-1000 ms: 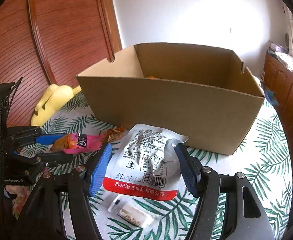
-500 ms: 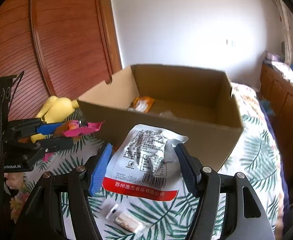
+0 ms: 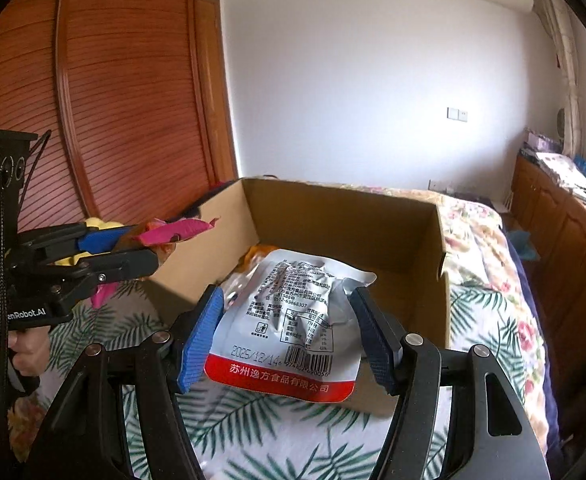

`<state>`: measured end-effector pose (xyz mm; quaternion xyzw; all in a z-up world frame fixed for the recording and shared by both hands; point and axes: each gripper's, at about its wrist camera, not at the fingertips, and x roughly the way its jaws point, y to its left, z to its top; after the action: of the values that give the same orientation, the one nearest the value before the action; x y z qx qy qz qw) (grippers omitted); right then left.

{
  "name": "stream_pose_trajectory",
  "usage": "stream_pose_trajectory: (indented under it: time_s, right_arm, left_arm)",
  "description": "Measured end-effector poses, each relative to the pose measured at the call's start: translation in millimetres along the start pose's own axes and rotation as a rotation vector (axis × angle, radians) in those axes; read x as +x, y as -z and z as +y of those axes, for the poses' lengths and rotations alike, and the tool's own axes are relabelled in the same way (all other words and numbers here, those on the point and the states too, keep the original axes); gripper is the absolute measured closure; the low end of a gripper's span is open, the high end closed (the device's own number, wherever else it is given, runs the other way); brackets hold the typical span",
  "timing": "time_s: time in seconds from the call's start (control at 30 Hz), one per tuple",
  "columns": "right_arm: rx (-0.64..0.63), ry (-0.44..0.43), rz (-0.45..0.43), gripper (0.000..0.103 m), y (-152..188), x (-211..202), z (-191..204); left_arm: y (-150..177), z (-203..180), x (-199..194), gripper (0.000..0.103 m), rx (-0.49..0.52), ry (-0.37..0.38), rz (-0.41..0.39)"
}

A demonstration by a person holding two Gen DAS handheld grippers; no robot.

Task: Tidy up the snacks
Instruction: 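Lift both held packs and carry them over the cardboard box, then open both tools to drop the packs into the box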

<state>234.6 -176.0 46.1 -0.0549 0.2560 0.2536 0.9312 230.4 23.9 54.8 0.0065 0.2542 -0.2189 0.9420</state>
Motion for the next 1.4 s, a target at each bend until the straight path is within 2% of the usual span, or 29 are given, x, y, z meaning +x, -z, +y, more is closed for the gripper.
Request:
stream_pose_trajectory:
  time_s: [0.43, 0.8, 0.9, 0.97, 1.07, 1.33, 1.4]
  right_arm:
    - [0.015, 0.015, 0.01, 0.036, -13.0, 47.0, -22.2]
    - [0.027, 0.002, 0.052, 0.034, -3.2, 76.4, -27.2]
    - [0.026, 0.008, 0.061, 0.035, -0.9, 80.0, -27.3]
    - [0.034, 0.007, 0.062, 0.035, 0.0, 81.0, -28.5]
    - [0.044, 0.004, 0.064, 0.035, 0.4, 79.5, -29.9]
    - [0.046, -0.013, 0.036, 0.035, 6.7, 42.1, -20.1]
    - [0.042, -0.016, 0.029, 0.035, 10.0, 29.1, -15.1]
  left_arm:
    - [-15.4, 25.8, 56.9, 0.062, -0.033, -0.017, 0.026]
    - [-5.5, 30.0, 82.4, 0.059, -0.056, -0.033, 0.068]
    - [-4.0, 29.3, 83.3, 0.056, -0.058, -0.038, 0.067]
    - [-4.3, 28.8, 81.7, 0.047, -0.057, -0.037, 0.056]
    - [-5.4, 26.5, 77.1, 0.047, -0.054, -0.036, 0.047]
    - [0.6, 17.1, 45.5, 0.041, -0.032, -0.05, 0.039]
    - [3.5, 12.6, 33.2, 0.033, -0.019, -0.057, 0.031]
